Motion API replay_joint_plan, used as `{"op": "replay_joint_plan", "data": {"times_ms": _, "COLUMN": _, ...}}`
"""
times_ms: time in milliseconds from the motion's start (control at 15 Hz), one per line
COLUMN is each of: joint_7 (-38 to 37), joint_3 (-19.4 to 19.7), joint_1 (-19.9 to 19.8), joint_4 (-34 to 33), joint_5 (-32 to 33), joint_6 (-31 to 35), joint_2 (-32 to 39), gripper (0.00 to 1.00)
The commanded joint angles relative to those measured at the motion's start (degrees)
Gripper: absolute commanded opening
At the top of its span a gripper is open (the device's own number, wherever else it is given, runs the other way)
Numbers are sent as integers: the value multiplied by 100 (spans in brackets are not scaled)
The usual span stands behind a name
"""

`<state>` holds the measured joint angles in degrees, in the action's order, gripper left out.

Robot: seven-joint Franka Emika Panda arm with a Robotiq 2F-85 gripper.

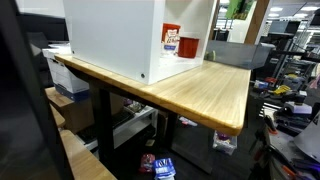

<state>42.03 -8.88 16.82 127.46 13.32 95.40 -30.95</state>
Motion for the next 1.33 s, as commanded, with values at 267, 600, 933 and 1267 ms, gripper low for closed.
{"op": "replay_joint_plan", "data": {"times_ms": 267, "joint_7": -289, "joint_3": 163, "joint_1": -29, "joint_4": -908, "joint_5": -301, "joint_6": -1114, "joint_2": -41, "gripper": 6}}
{"op": "replay_joint_plan", "data": {"times_ms": 600, "joint_7": -562, "joint_3": 257, "joint_1": -113, "joint_4": -1629, "joint_5": -282, "joint_6": -1568, "joint_2": 32, "gripper": 6}}
{"op": "replay_joint_plan", "data": {"times_ms": 933, "joint_7": -842, "joint_3": 310, "joint_1": -246, "joint_4": -2452, "joint_5": -151, "joint_6": -1945, "joint_2": 197, "gripper": 6}}
{"op": "replay_joint_plan", "data": {"times_ms": 1267, "joint_7": -676, "joint_3": 249, "joint_1": -325, "joint_4": -3496, "joint_5": 272, "joint_6": -2256, "joint_2": 566, "gripper": 6}}
